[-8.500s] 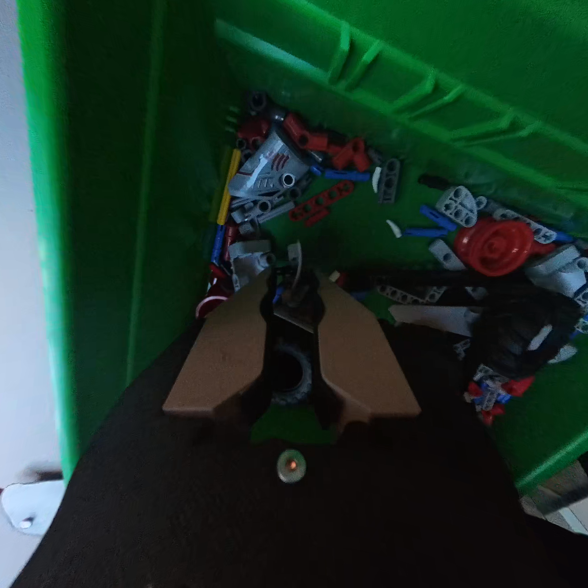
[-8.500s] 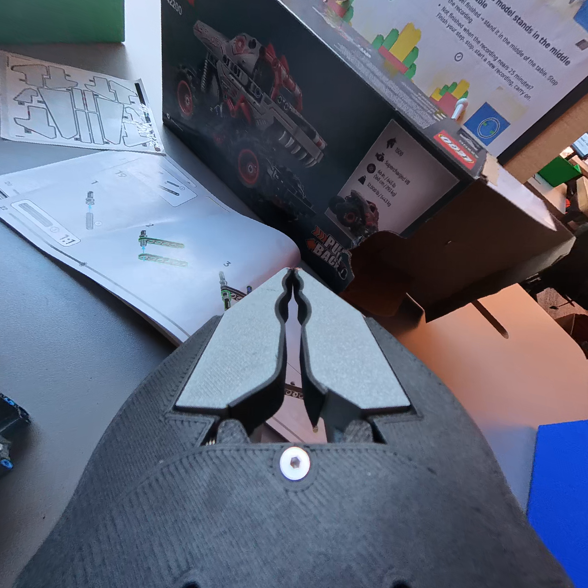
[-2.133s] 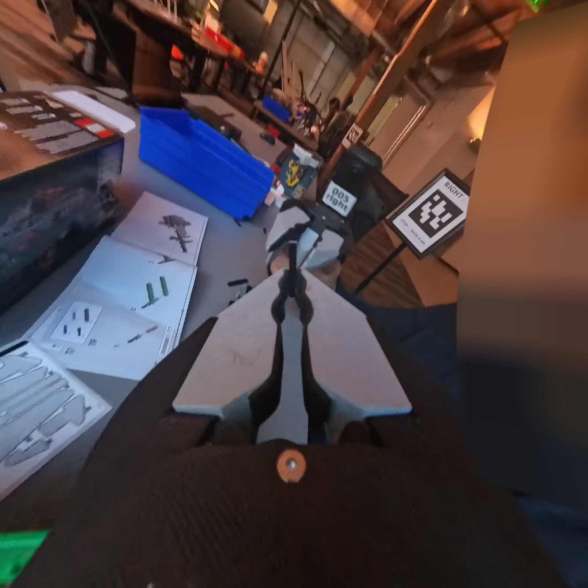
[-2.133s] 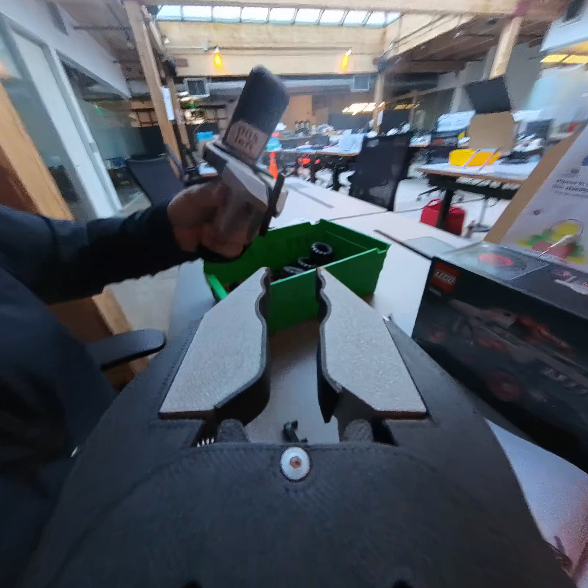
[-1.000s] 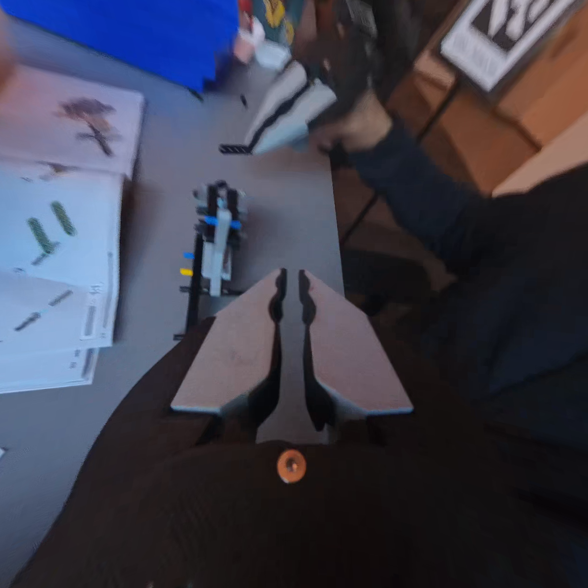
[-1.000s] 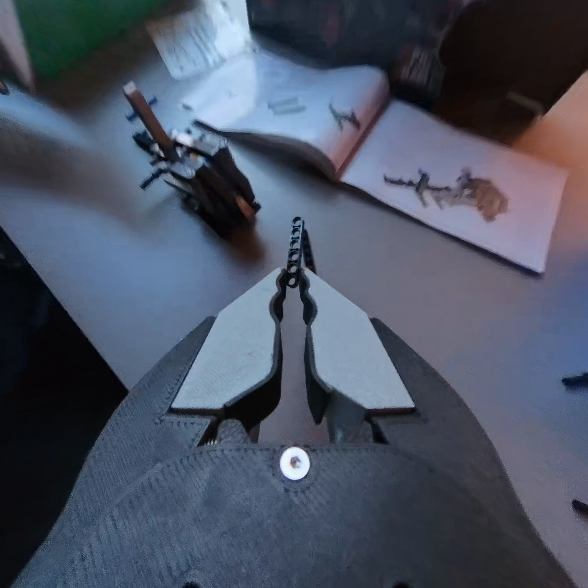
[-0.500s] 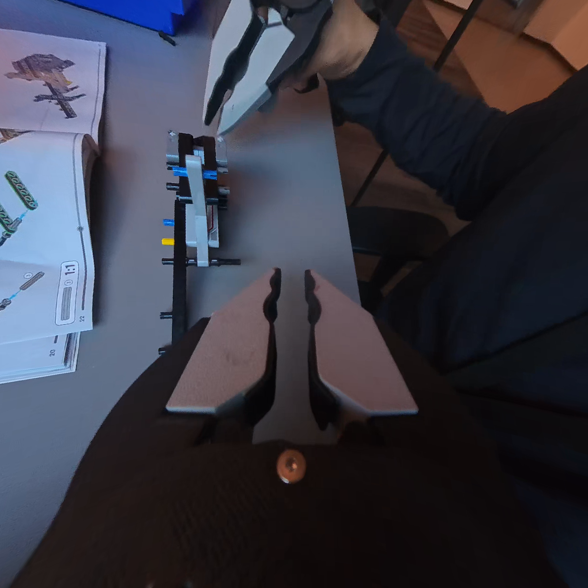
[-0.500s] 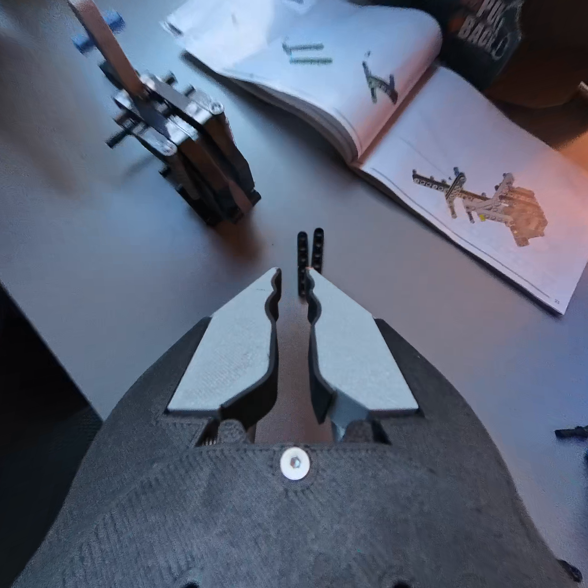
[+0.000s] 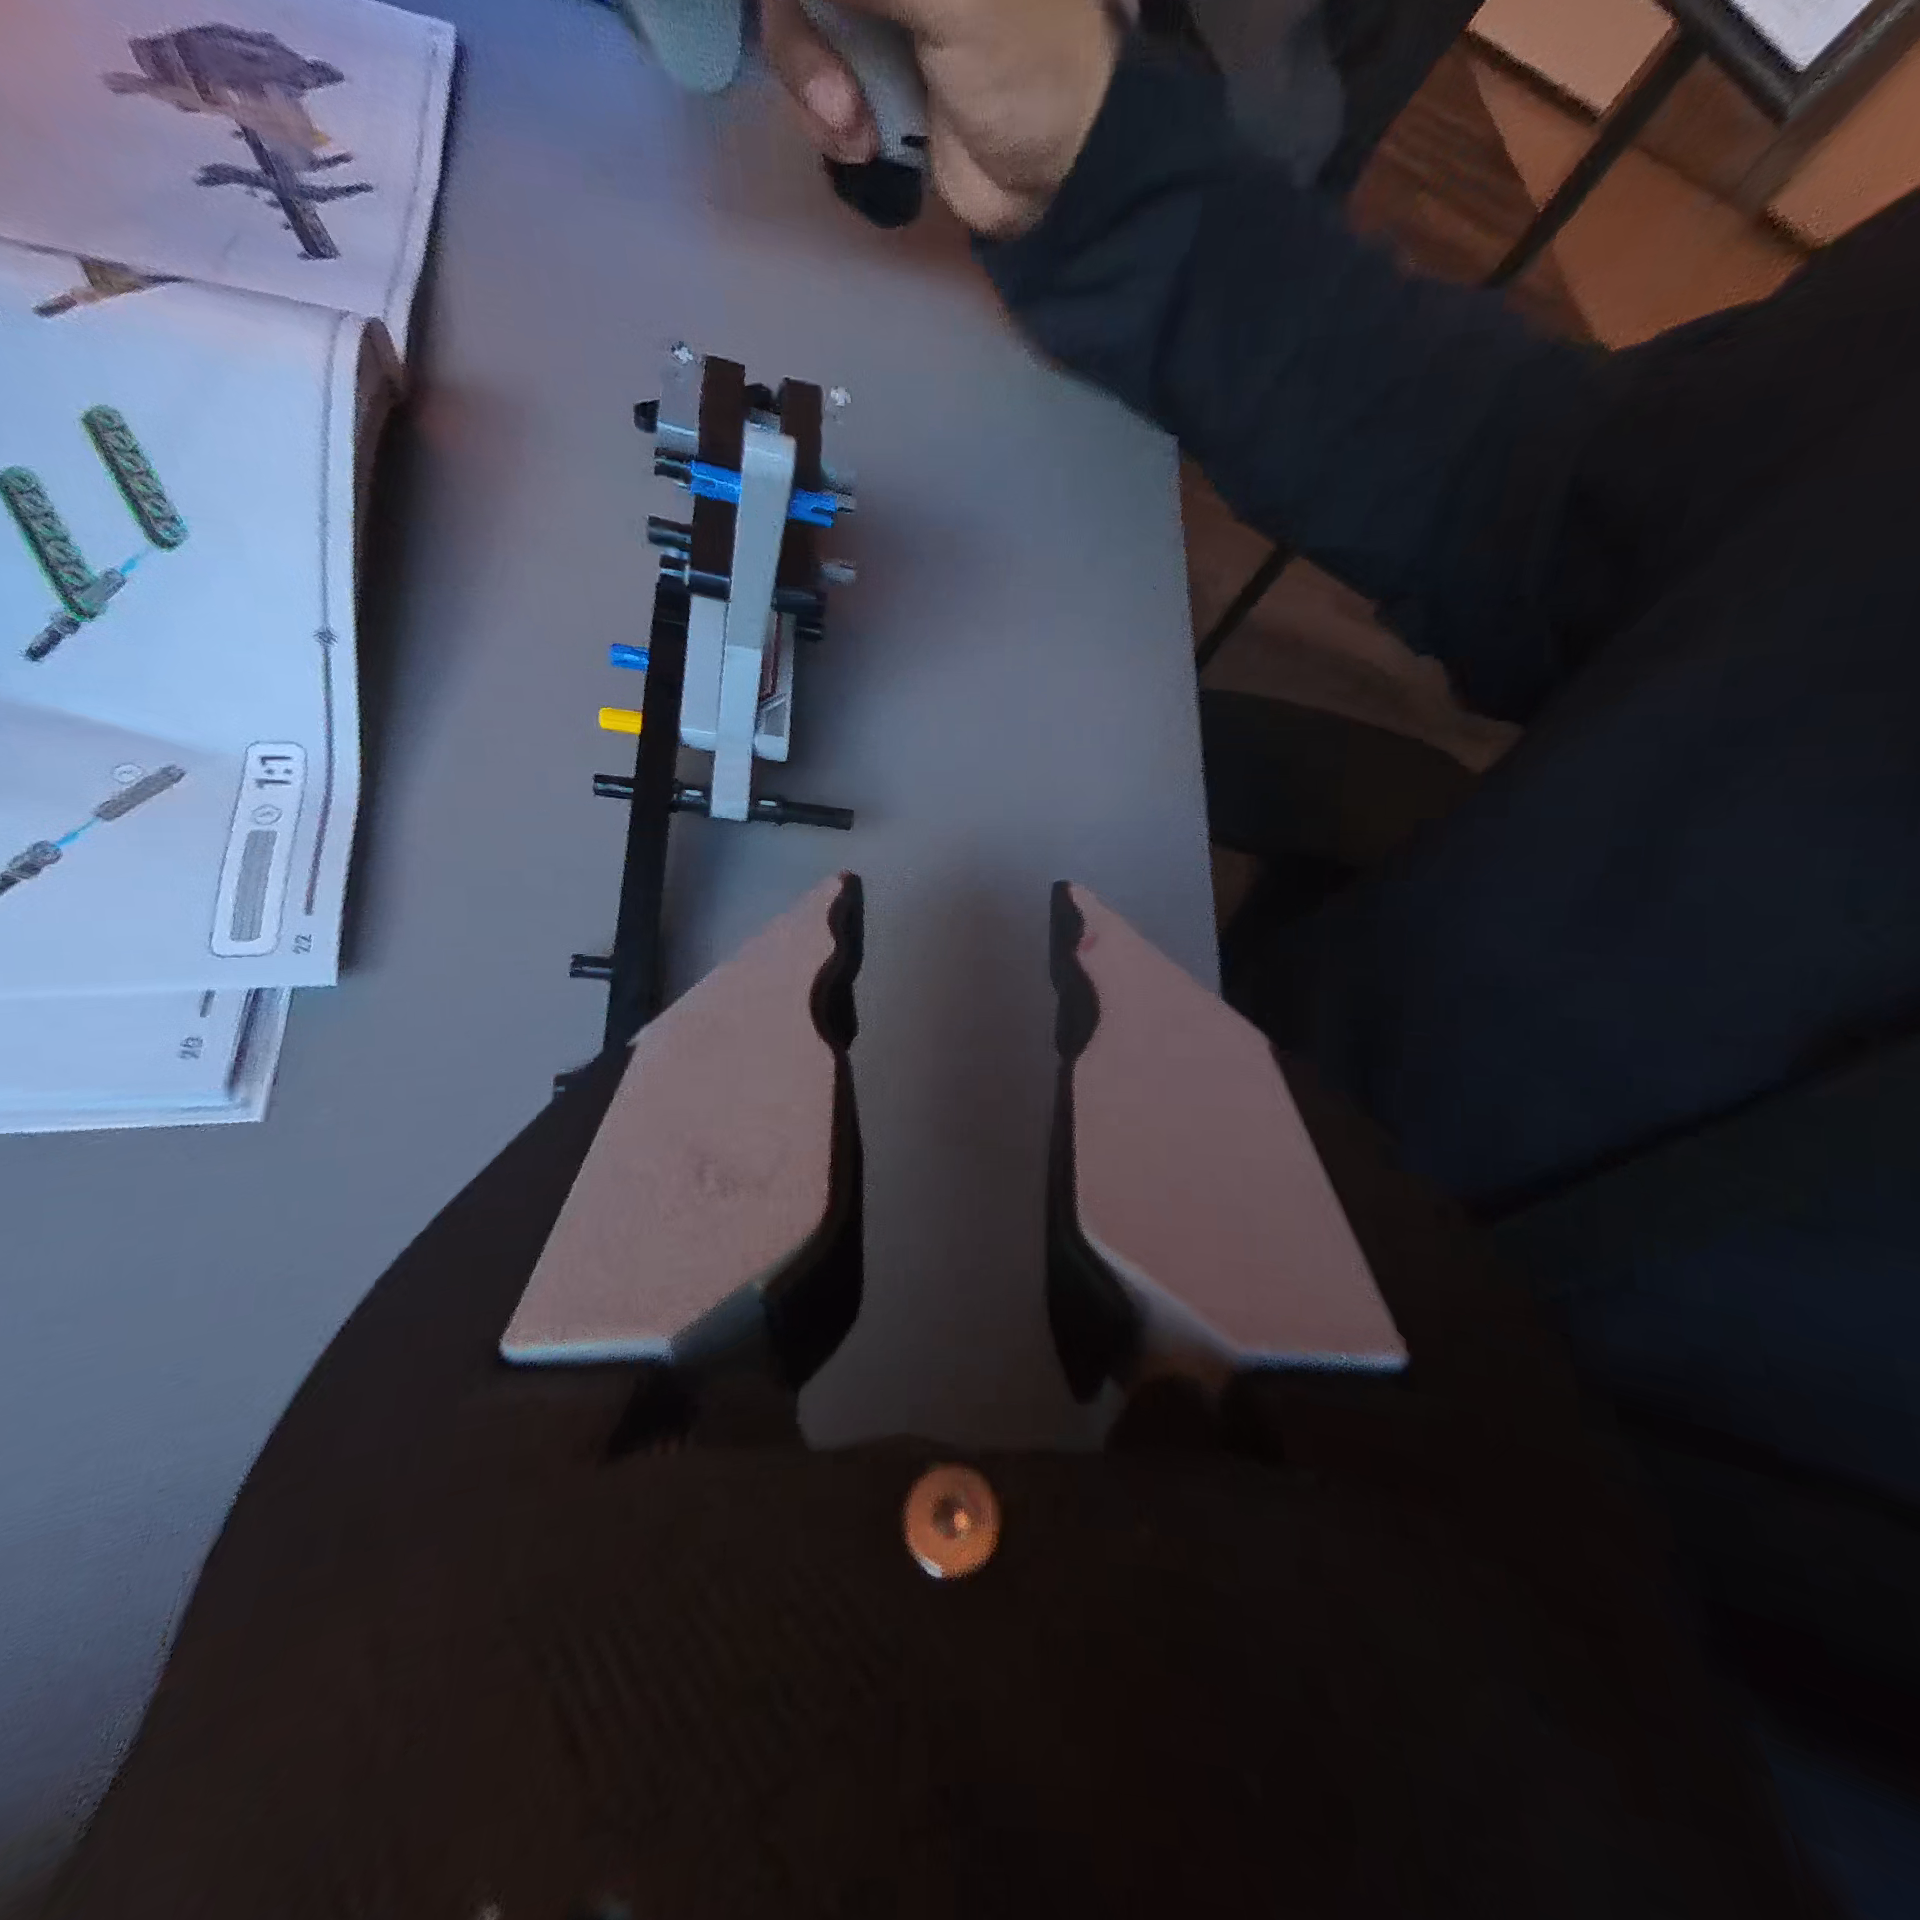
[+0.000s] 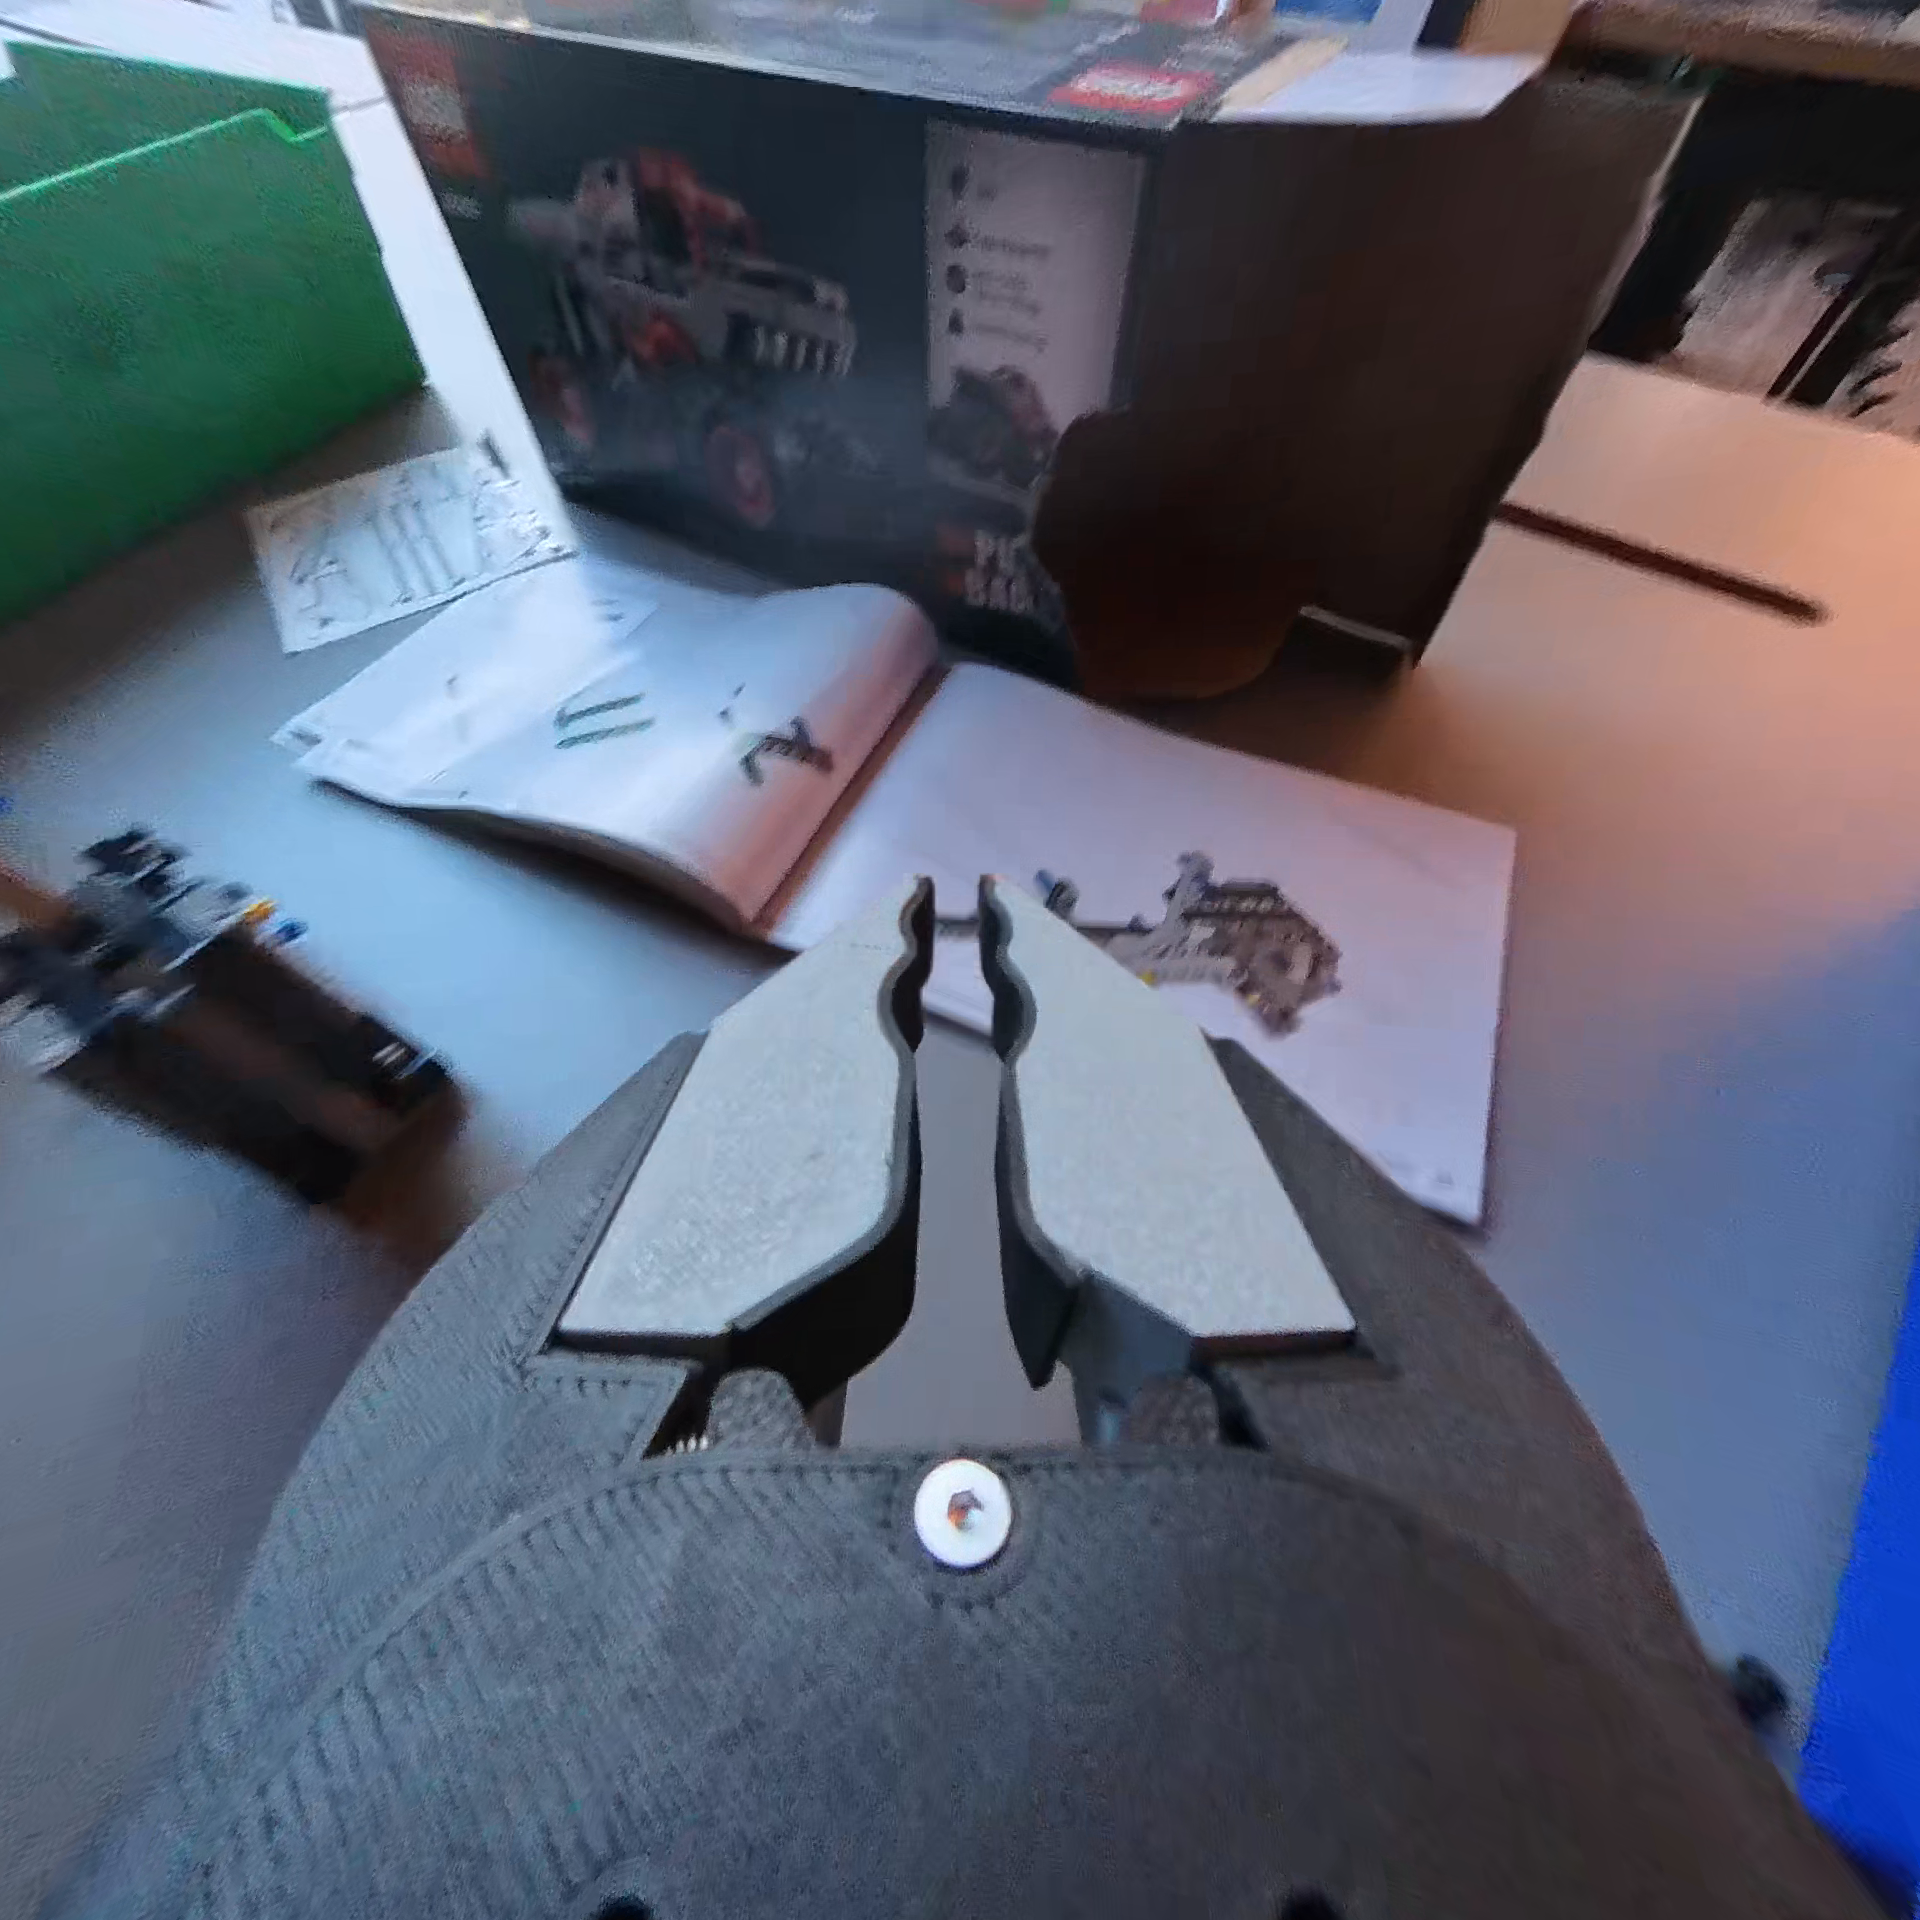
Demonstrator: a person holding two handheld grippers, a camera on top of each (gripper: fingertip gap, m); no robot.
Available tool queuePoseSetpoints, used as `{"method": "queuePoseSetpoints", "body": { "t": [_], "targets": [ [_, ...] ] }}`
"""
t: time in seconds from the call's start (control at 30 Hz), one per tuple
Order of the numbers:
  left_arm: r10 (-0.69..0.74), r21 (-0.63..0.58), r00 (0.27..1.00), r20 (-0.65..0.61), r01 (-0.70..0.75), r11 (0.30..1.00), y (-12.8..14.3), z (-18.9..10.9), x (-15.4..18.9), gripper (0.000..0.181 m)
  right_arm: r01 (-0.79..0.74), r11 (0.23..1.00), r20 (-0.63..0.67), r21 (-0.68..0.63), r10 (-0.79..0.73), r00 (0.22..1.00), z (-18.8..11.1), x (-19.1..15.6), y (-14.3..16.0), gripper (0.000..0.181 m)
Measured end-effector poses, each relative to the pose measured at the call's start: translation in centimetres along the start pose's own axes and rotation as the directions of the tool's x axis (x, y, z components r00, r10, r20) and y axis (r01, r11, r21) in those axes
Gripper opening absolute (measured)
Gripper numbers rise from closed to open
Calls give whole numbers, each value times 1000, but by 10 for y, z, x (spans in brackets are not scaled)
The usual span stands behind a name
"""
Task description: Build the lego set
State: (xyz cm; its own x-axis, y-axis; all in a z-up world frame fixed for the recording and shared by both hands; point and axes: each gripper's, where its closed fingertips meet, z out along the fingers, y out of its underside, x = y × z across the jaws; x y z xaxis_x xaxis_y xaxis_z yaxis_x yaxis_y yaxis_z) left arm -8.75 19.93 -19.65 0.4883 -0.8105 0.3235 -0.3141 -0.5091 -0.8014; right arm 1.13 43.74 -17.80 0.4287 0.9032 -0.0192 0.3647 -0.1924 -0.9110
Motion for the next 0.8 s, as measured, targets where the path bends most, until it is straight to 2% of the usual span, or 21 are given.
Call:
{"method": "queuePoseSetpoints", "body": {
  "t": [0.1,0.17,0.2,0.27,0.33,0.4,0.53,0.6,0.7,0.8],
  "targets": [
    [-101,41,990,-98,106,994,-5,2,9,40,54,995,-23,79,-52,998,16,9,-15,6],
    [-166,29,956,-240,178,984,-6,5,26,37,58,981,-2,185,-59,998,20,6,-32,4],
    [-188,13,948,-257,198,980,-4,9,28,34,66,966,-7,252,-66,998,19,4,-40,2],
    [-125,-32,963,-238,121,992,9,19,28,37,88,945,-49,314,-77,996,19,3,-44,0],
    [-130,-71,945,-301,113,991,15,21,38,43,136,950,-76,280,-119,990,22,-1,-40,0],
    [-156,-30,924,-350,155,987,6,17,42,50,180,948,-107,264,-157,982,24,-2,-39,0],
    [-166,-27,924,-345,167,986,6,13,34,65,149,951,-22,270,-148,989,24,-12,-39,0],
    [-123,-12,926,-357,127,992,5,12,38,66,126,950,-3,285,-130,992,20,-13,-42,0],
    [-87,-7,948,-306,89,996,5,14,32,62,92,949,-2,302,-96,995,14,-10,-42,0],
    [-83,-3,942,-327,87,996,5,14,36,60,62,949,-4,308,-64,998,10,-5,-42,6]
  ]
}}
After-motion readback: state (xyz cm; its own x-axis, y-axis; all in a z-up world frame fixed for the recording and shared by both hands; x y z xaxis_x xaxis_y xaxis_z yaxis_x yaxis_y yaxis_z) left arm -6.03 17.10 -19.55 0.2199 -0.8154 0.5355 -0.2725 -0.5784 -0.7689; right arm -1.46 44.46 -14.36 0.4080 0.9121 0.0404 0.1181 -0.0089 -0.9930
